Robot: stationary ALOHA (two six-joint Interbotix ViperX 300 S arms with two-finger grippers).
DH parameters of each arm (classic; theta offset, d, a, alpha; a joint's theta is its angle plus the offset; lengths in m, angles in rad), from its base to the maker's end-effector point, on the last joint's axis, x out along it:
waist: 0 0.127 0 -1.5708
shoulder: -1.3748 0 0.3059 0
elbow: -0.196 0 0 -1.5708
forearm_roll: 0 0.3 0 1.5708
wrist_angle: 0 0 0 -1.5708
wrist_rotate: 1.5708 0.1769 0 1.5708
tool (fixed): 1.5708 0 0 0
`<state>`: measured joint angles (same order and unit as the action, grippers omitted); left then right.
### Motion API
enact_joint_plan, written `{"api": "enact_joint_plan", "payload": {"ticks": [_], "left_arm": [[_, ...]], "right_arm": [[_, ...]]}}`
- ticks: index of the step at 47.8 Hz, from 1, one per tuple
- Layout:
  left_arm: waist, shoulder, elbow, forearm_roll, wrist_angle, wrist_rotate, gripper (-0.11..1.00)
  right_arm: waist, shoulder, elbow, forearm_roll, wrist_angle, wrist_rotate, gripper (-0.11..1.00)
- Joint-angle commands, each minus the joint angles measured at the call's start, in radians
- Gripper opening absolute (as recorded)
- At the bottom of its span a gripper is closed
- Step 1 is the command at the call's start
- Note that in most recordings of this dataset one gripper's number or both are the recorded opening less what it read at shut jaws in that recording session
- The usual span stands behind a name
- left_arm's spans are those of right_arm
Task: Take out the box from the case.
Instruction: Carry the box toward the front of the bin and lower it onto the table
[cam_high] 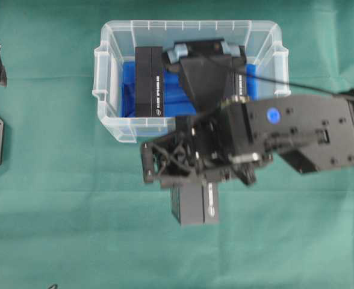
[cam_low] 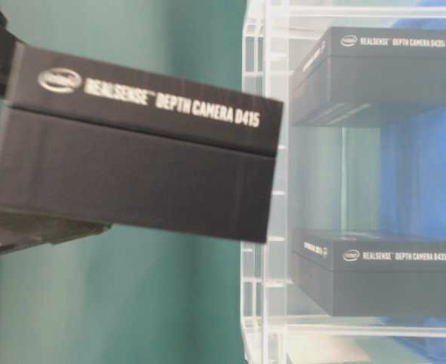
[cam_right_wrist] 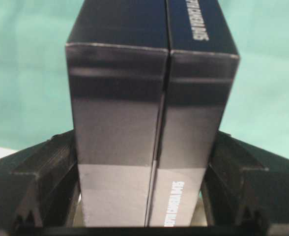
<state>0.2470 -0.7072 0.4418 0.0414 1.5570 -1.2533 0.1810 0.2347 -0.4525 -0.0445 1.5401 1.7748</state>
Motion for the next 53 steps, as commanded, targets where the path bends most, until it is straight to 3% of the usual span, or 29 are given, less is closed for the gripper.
{"api": "enact_joint_plan", "payload": {"ticks": [1, 17, 30, 53], "left_arm": [[0.000, 0.000, -0.009, 0.002, 0.002, 0.000, 0.93], [0.000, 0.002, -0.009, 0.002, 0.000, 0.000, 0.93], [0.000, 0.005, -0.009, 0.002, -0.003, 0.000, 0.93], [0.000, 0.005, -0.009, 0.002, -0.005, 0.000, 0.93]], "right_arm": [[0.008, -0.048, -0.029, 0.000, -0.017, 0.011, 0.68], [0.009, -0.035, -0.009, 0.000, -0.014, 0.005, 0.68], [0.009, -0.035, 0.106, 0.011, -0.041, 0.000, 0.68], [0.011, -0.035, 0.416, 0.054, -0.414, 0.015, 0.68]]}}
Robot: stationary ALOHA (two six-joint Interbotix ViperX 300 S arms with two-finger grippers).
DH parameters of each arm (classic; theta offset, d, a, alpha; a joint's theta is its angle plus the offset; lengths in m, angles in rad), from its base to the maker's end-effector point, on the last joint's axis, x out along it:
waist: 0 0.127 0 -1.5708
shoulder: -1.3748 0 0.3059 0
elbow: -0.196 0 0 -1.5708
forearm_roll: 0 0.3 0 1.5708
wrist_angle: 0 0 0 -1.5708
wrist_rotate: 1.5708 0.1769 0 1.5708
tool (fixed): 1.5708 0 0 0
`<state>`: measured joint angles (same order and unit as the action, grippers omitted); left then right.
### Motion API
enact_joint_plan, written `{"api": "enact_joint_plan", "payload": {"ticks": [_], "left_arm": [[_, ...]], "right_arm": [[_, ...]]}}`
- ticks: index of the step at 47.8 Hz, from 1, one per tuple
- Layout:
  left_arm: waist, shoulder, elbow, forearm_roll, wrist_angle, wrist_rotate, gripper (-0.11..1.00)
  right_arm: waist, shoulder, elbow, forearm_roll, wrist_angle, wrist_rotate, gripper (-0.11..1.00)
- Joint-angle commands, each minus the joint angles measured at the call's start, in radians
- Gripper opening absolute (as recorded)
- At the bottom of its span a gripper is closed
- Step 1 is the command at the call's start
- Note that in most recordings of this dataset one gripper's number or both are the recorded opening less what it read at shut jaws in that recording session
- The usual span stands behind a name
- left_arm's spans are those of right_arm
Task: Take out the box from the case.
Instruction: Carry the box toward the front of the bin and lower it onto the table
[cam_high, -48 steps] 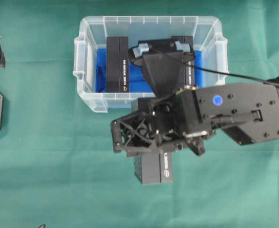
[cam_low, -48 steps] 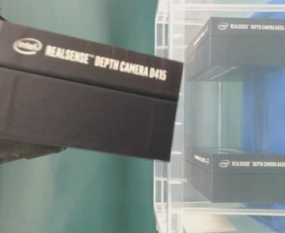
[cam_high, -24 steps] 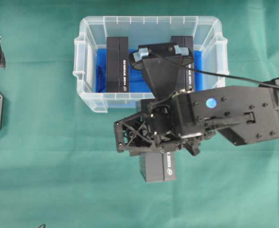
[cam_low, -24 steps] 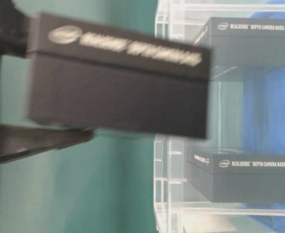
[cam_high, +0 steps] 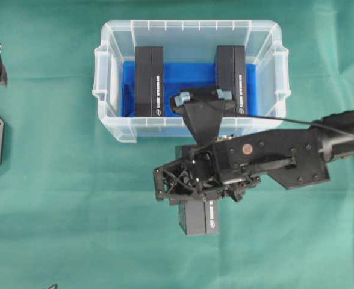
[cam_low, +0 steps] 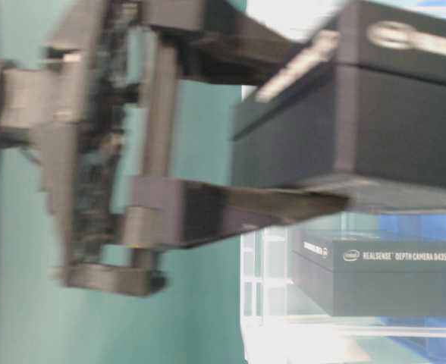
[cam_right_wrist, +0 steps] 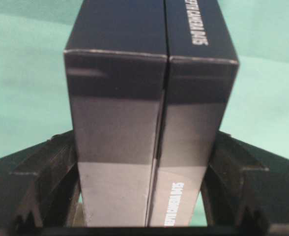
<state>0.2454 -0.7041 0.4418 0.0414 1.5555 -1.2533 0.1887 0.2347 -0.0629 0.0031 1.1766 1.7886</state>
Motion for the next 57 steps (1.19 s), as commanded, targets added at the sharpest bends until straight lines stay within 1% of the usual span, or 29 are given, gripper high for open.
{"api": "enact_joint_plan", "payload": {"ticks": [1, 7, 14, 21, 31, 42, 43, 45, 47, 49, 51, 57], "left_arm": [[0.002, 0.002, -0.009, 0.002, -0.003, 0.000, 0.93], [0.002, 0.003, -0.008, 0.002, -0.003, -0.002, 0.93], [0.002, 0.002, -0.008, 0.002, -0.003, -0.002, 0.93], [0.002, 0.002, -0.008, 0.002, -0.006, -0.003, 0.93], [0.002, 0.002, -0.008, 0.002, -0.015, -0.017, 0.93], [0.002, 0.003, -0.008, 0.002, -0.015, -0.017, 0.93], [0.002, 0.003, -0.008, 0.002, -0.015, -0.017, 0.93], [0.002, 0.003, -0.008, 0.002, -0.015, -0.017, 0.93], [0.002, 0.003, -0.008, 0.002, -0.015, -0.017, 0.93], [0.002, 0.002, -0.008, 0.002, -0.015, -0.017, 0.93], [0.002, 0.002, -0.008, 0.002, -0.015, -0.017, 0.93], [0.002, 0.002, -0.008, 0.002, -0.015, -0.015, 0.93]], "right_arm": [[0.003, -0.034, 0.038, 0.008, -0.064, 0.002, 0.68], [0.000, -0.029, 0.104, 0.031, -0.147, 0.000, 0.68], [0.000, -0.023, 0.144, 0.044, -0.215, -0.002, 0.68], [-0.002, -0.017, 0.161, 0.044, -0.235, -0.003, 0.68], [-0.003, -0.014, 0.161, 0.049, -0.232, -0.006, 0.68], [-0.003, -0.014, 0.163, 0.052, -0.245, -0.014, 0.68], [-0.002, -0.014, 0.163, 0.054, -0.249, -0.015, 0.70], [-0.003, -0.014, 0.163, 0.052, -0.252, -0.017, 0.79], [-0.003, -0.014, 0.163, 0.052, -0.255, -0.018, 0.87], [-0.003, -0.015, 0.163, 0.051, -0.256, -0.017, 0.92], [-0.002, -0.015, 0.161, 0.051, -0.255, -0.017, 0.93], [-0.003, -0.015, 0.163, 0.051, -0.255, -0.011, 0.92]]}}
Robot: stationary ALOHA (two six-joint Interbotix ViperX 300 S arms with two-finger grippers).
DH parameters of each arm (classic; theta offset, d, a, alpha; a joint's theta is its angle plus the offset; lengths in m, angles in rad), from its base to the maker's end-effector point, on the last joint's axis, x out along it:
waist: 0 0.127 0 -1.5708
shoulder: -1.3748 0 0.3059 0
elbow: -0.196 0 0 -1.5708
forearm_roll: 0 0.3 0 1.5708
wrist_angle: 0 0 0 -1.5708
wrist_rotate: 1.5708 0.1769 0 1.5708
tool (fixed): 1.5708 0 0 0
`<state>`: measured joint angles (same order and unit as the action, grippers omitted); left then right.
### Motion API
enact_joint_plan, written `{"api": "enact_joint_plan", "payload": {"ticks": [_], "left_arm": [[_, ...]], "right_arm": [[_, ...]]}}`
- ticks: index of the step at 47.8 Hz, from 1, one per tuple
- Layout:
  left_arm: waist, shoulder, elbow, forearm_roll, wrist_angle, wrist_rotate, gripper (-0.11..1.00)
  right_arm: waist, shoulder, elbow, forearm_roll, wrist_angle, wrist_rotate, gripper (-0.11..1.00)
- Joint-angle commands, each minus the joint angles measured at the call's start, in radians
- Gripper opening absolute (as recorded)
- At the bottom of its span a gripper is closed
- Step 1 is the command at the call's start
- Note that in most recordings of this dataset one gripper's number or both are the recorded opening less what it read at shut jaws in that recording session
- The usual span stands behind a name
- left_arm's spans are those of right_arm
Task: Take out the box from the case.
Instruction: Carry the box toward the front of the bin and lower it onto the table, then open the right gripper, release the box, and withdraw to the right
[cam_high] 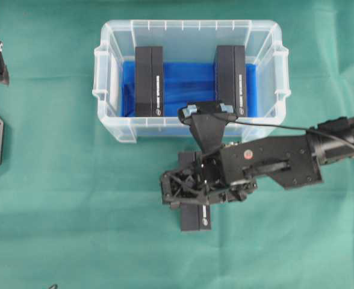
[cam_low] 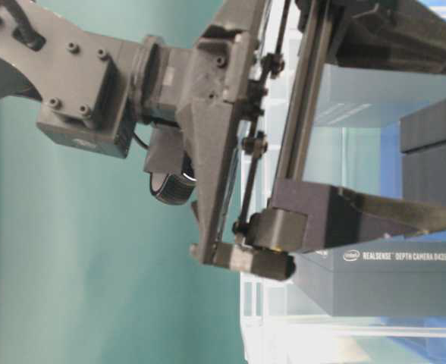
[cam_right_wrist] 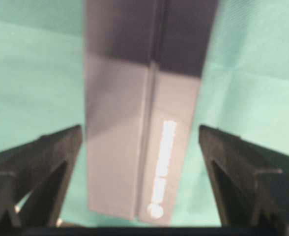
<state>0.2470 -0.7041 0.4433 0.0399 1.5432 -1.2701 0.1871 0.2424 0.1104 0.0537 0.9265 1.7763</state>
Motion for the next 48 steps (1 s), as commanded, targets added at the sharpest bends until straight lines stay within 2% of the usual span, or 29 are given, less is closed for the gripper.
{"api": "enact_joint_plan", "payload": {"ticks": [1, 13, 20, 32, 39, 43, 48], "left_arm": [[0.000, 0.002, -0.009, 0.003, -0.003, 0.000, 0.93], [0.000, 0.002, -0.009, 0.003, -0.003, 0.002, 0.93], [0.000, 0.002, -0.009, 0.003, -0.003, 0.002, 0.93], [0.000, 0.000, -0.009, 0.003, -0.003, 0.003, 0.93], [0.000, -0.002, -0.009, 0.003, -0.003, 0.003, 0.93], [0.000, -0.002, -0.008, 0.003, -0.003, 0.003, 0.93], [0.000, -0.003, -0.008, 0.003, -0.003, 0.003, 0.93]], "right_arm": [[-0.002, -0.021, -0.012, 0.000, -0.005, 0.002, 0.92], [-0.003, -0.034, -0.028, -0.006, 0.000, 0.000, 0.91], [-0.005, -0.072, -0.061, -0.034, 0.025, -0.002, 0.91], [-0.015, -0.123, -0.186, -0.072, 0.193, -0.006, 0.91], [-0.015, -0.126, -0.273, -0.118, 0.296, -0.008, 0.91], [-0.017, -0.126, -0.290, -0.140, 0.328, -0.014, 0.91], [-0.025, -0.126, -0.291, -0.141, 0.347, -0.035, 0.91]]}}
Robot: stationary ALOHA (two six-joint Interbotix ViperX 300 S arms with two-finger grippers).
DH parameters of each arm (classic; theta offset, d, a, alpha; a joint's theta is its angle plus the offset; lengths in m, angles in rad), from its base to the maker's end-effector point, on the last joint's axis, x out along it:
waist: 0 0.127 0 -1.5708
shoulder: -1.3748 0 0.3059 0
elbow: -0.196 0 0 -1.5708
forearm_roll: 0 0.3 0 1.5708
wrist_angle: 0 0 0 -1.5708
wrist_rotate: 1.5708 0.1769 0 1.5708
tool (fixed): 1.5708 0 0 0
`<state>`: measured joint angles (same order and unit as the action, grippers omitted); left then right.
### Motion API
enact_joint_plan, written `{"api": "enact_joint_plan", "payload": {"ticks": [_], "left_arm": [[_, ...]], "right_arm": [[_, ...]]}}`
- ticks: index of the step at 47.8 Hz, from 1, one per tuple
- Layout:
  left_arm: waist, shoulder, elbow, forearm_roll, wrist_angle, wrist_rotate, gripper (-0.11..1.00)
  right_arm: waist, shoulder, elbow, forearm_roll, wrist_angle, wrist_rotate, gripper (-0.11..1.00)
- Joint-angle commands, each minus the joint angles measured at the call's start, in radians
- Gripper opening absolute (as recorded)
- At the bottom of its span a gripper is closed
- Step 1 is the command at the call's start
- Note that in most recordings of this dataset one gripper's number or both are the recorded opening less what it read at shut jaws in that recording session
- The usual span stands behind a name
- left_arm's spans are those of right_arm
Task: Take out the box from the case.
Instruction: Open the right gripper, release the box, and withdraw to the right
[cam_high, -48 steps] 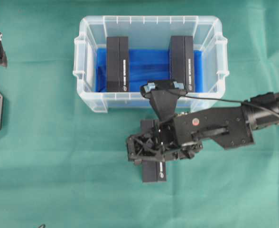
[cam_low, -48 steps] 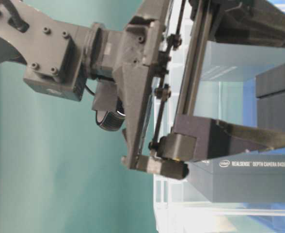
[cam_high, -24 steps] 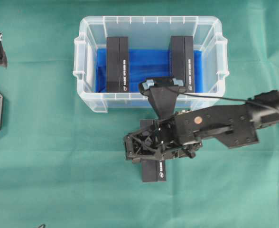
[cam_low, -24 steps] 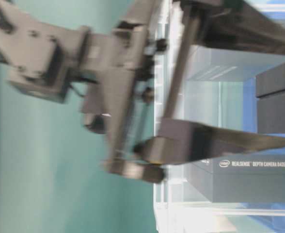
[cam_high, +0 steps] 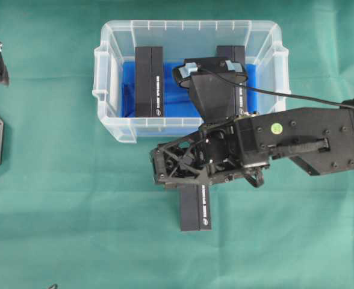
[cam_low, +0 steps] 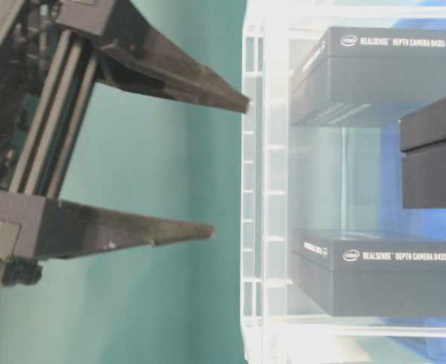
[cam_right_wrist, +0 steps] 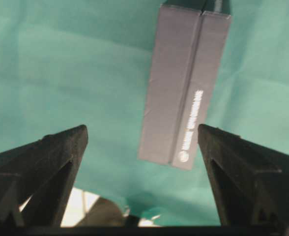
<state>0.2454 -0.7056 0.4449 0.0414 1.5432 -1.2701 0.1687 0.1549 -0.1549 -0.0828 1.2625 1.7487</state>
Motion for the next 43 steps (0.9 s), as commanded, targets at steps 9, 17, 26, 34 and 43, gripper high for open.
{"api": "enact_joint_plan", "payload": {"ticks": [9, 17, 26, 34, 43], "left_arm": [[0.002, -0.005, -0.009, 0.002, -0.003, 0.003, 0.93], [0.002, -0.005, -0.008, 0.000, -0.003, 0.005, 0.93], [0.002, -0.006, -0.008, 0.000, -0.003, 0.005, 0.93], [0.000, -0.006, -0.008, -0.003, -0.005, 0.003, 0.93], [-0.011, -0.005, -0.008, -0.005, -0.020, 0.002, 0.93]], "right_arm": [[-0.002, -0.041, -0.025, -0.005, 0.014, -0.029, 0.91], [0.018, -0.075, 0.006, -0.006, 0.057, -0.049, 0.91], [0.051, -0.170, 0.109, -0.006, 0.112, -0.040, 0.91], [0.086, -0.268, 0.235, -0.005, 0.118, 0.006, 0.91], [0.135, -0.410, 0.396, -0.009, 0.118, 0.078, 0.91]]}}
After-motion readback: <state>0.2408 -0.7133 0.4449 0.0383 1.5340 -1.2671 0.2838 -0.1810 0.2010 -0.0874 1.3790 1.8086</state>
